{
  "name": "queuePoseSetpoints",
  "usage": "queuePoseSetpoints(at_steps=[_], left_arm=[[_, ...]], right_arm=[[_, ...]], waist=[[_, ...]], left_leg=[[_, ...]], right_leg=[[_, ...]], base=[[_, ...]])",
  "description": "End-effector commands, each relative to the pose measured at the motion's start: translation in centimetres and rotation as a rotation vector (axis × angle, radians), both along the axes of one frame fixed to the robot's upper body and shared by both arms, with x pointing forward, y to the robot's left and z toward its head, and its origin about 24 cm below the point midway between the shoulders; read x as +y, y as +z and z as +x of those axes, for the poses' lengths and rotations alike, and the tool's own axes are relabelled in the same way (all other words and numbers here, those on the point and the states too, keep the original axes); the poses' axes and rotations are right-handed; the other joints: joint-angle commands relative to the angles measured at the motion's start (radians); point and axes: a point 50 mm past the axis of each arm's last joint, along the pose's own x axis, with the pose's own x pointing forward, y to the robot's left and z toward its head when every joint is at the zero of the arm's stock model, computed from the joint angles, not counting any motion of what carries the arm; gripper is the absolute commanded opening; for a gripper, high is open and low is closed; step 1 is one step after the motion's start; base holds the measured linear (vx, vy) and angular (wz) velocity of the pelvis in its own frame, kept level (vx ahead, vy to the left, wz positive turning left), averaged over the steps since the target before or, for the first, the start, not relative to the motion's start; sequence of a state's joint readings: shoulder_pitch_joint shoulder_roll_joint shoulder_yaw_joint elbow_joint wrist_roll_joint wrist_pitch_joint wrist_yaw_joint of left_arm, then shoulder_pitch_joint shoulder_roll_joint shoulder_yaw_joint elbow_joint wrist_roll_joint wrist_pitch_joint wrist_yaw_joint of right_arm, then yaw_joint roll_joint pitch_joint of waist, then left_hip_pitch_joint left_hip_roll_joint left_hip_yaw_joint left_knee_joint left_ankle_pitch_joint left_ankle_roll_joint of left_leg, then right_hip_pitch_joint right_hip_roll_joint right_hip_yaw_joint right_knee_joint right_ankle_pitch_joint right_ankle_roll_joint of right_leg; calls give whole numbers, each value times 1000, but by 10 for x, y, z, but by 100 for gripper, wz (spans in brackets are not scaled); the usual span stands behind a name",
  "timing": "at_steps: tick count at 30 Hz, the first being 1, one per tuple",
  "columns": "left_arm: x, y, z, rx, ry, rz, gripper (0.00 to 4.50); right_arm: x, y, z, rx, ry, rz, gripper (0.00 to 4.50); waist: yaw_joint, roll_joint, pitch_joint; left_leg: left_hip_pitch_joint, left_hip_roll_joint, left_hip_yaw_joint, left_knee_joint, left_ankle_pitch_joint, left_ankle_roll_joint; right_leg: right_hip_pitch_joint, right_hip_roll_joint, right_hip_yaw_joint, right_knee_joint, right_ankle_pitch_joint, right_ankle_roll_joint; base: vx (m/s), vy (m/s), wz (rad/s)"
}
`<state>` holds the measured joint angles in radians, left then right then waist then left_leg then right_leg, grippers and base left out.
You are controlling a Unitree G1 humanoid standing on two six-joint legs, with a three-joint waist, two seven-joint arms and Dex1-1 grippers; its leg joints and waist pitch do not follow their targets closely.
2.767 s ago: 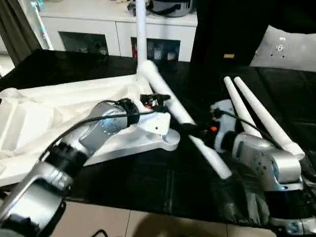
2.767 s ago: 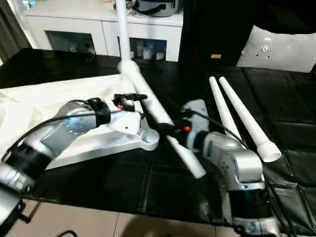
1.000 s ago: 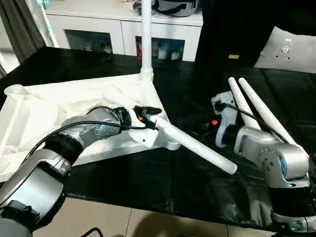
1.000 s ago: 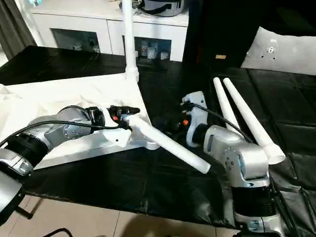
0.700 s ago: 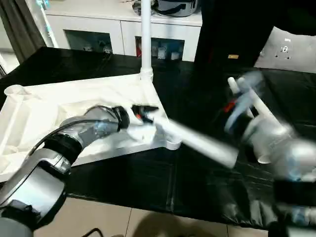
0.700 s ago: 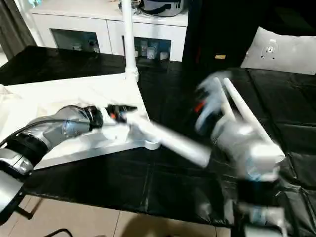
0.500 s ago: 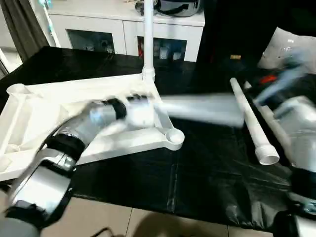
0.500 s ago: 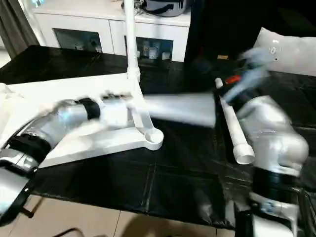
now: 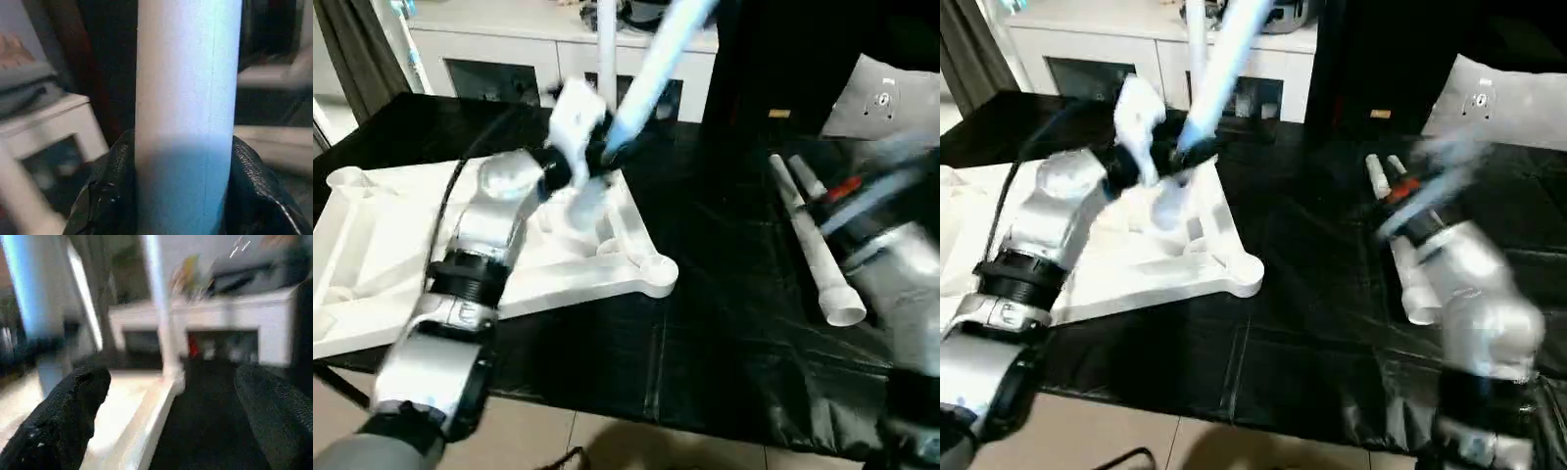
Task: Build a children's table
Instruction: Insert table leg to table base
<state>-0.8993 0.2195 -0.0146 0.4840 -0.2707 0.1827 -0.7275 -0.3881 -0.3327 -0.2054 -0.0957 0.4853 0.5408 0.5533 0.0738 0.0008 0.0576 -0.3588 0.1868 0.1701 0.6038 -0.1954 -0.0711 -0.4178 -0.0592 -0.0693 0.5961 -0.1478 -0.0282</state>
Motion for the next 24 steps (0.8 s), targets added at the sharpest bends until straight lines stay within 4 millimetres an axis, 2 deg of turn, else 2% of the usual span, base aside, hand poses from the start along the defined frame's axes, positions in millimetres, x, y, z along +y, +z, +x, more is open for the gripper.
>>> queuePoseSetpoints(at_steps=[1,4,8,9,10,11,12,13,15,19,22,24], left_arm=[[-1,24,-7,42,-41,-157,183],[-10,34,-17,171,-143,-325,183],[-15,35,-23,242,-216,-387,183],[-16,35,-25,252,-233,-397,183],[-18,33,-28,270,-249,-399,183],[-18,33,-28,270,-249,-399,183],[-19,31,-30,277,-261,-385,183],[-21,28,-34,299,-279,-369,183],[-21,28,-36,308,-286,-369,183],[-22,28,-43,348,-299,-375,183],[-22,28,-44,352,-293,-372,183],[-23,29,-44,337,-273,-351,183]], right_arm=[[14,-9,-2,36,63,-68,450],[23,-14,-5,89,142,-84,450],[24,-16,-5,106,170,-95,450],[25,-16,-5,107,179,-98,450],[26,-15,-5,104,198,-92,450],[26,-15,-5,104,198,-92,450],[27,-13,-5,101,209,-81,450],[28,-11,-5,96,227,-61,450],[29,-9,-5,94,241,-47,450],[34,-3,-9,93,308,7,450],[36,-2,-11,99,341,13,450],[38,-3,-12,108,364,-16,450]], waist=[[2,-8,-77],[1,-10,-73],[1,-10,-73],[3,-30,-72],[4,-21,-71],[3,-22,-72],[1,-33,-72],[1,-32,-73],[1,-27,-75],[4,-29,-75],[6,-30,-74],[8,-30,-73]], left_leg=[[-2,24,-1,-55,-110,43],[-3,20,1,-53,-122,50],[-2,17,0,-53,-127,55],[-6,16,0,-54,-121,58],[-3,18,0,-53,-118,57],[-3,20,-1,-55,-118,56],[-5,21,0,-55,-114,57],[-7,21,-2,-57,-105,58],[-5,22,-1,-54,-97,59],[-8,23,-1,-54,-79,64],[-9,22,0,-54,-83,61],[-8,23,-1,-55,-82,58]], right_leg=[[71,-72,40,-66,-294,-192],[69,-65,37,-73,-339,-174],[67,-59,34,-81,-384,-136],[70,-61,33,-79,-412,-113],[64,-63,34,-88,-431,-99],[64,-63,34,-86,-427,-97],[65,-60,33,-87,-417,-88],[67,-61,34,-82,-407,-85],[63,-62,35,-83,-405,-83],[64,-62,36,-77,-363,-99],[65,-62,35,-79,-374,-92],[64,-61,35,-83,-396,-75]], base=[[0,0,0],[0,0,0],[0,0,0],[0,0,0],[0,0,0],[0,0,0],[0,0,0],[0,0,0],[0,0,0],[0,0,0],[0,0,0],[0,0,0]])
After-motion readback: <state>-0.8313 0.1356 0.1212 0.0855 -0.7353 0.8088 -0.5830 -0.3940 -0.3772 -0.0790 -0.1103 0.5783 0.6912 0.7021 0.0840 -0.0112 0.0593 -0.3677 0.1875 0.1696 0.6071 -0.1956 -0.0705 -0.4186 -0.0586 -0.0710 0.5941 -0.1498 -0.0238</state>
